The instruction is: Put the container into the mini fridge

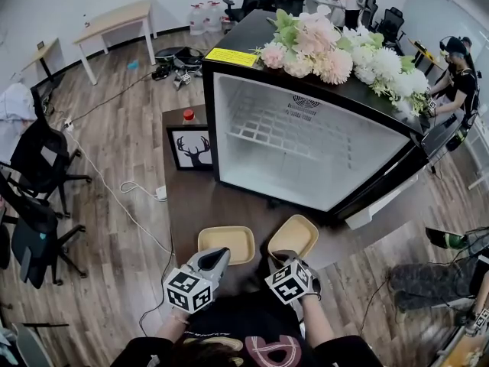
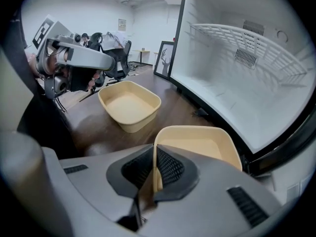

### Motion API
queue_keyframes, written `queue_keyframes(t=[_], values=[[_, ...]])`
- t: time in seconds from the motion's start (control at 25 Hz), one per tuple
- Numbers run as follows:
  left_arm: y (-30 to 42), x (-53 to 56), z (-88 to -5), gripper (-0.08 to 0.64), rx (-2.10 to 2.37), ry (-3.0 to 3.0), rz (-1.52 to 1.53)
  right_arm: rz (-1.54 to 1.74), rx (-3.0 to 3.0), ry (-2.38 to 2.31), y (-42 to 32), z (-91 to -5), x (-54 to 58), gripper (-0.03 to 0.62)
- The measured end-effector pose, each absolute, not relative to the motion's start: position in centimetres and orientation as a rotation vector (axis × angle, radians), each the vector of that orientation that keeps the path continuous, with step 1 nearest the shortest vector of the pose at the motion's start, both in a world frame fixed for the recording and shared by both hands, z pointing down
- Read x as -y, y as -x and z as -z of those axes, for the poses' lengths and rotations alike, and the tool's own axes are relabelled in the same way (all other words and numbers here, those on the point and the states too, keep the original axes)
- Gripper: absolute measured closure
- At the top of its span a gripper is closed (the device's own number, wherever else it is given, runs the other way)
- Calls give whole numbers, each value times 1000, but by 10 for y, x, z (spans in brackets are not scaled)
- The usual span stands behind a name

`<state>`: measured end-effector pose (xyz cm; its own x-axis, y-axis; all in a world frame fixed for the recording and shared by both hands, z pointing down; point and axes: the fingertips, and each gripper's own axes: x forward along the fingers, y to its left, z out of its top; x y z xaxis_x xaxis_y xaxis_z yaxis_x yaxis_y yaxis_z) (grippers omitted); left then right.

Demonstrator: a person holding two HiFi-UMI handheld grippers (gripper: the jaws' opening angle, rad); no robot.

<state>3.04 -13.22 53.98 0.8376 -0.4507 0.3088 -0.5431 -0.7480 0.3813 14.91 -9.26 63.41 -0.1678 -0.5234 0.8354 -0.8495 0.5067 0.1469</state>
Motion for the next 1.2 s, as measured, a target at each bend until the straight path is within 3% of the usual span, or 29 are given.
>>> queue_keyframes(t=[1.2], values=[[-38, 134, -542, 551, 703, -2556, -242, -207, 1830, -1022, -166, -556, 128, 568]])
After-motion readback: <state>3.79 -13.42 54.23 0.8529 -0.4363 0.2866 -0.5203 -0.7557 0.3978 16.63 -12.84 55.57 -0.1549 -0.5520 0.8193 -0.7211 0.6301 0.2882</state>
